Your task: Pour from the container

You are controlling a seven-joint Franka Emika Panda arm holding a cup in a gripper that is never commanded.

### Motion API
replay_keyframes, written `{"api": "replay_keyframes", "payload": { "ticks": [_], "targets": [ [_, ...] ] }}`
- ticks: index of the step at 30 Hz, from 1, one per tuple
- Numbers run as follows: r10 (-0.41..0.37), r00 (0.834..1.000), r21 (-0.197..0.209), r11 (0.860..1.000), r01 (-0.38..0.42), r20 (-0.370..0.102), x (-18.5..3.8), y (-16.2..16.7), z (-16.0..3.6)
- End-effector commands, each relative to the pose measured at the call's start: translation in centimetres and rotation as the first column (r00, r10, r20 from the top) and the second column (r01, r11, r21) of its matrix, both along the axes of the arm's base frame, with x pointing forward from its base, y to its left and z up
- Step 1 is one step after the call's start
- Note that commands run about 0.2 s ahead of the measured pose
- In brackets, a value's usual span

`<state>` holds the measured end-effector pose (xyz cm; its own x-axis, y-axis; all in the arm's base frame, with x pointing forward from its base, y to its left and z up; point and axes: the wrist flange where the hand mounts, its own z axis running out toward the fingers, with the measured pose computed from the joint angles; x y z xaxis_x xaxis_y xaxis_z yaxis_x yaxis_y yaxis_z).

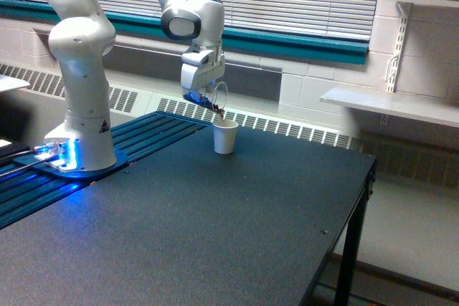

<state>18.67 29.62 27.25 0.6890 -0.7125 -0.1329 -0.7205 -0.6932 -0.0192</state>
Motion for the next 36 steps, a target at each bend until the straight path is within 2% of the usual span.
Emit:
{"api": "replay_keyframes", "payload": {
  "ticks": [1, 10, 36],
  "targets": [
    [0.004, 1.000, 0.015, 1.000, -0.004, 0.005, 0.3, 0.2, 0.0],
    [-0.005, 1.000, 0.025, 1.000, 0.005, -0.005, 0.5, 0.1, -0.2],
    [-0.095, 0.995, 0.055, 0.994, 0.097, -0.035, 1.8, -1.2, -1.1]
  ]
}}
